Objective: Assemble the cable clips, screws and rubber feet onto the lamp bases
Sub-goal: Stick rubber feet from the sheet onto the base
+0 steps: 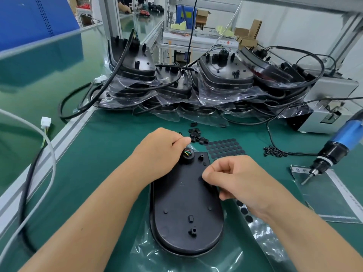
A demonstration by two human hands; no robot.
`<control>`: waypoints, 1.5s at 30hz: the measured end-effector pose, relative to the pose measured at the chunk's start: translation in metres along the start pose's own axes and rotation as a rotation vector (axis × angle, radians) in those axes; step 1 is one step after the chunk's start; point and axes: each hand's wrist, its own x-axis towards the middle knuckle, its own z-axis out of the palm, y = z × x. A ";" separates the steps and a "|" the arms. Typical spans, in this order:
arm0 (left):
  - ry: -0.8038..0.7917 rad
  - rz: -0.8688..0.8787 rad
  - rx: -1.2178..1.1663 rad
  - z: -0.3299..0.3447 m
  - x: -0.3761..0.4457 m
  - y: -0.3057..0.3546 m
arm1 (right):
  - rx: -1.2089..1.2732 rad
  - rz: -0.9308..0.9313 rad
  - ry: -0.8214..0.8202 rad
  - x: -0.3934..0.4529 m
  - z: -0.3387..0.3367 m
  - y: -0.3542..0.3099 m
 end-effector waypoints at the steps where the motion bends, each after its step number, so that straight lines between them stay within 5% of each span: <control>1: 0.000 0.000 -0.003 0.000 0.000 -0.001 | -0.007 -0.010 0.009 0.000 0.000 0.001; 14: 0.022 0.003 -0.004 0.000 -0.002 0.002 | -0.212 -0.169 0.135 -0.002 0.006 0.010; 21: -0.003 0.024 -0.001 -0.018 -0.020 -0.008 | -0.038 0.088 0.088 0.005 0.000 0.012; 27: 0.055 -0.153 0.033 -0.037 -0.069 -0.039 | -0.352 -0.006 0.148 -0.006 -0.010 0.015; 31: 0.096 -0.280 -0.329 -0.031 -0.077 -0.037 | -0.586 0.012 0.078 -0.006 -0.003 0.014; 38: 0.216 -0.423 -0.662 -0.007 -0.081 -0.015 | -0.221 0.067 0.049 -0.010 0.007 0.016; 42: 0.155 -0.391 -0.960 -0.021 -0.083 -0.005 | 0.055 -0.063 0.107 -0.010 0.018 0.006; 45: 0.300 -0.327 -1.094 -0.041 -0.079 -0.002 | 0.232 -0.202 0.126 -0.013 0.025 -0.005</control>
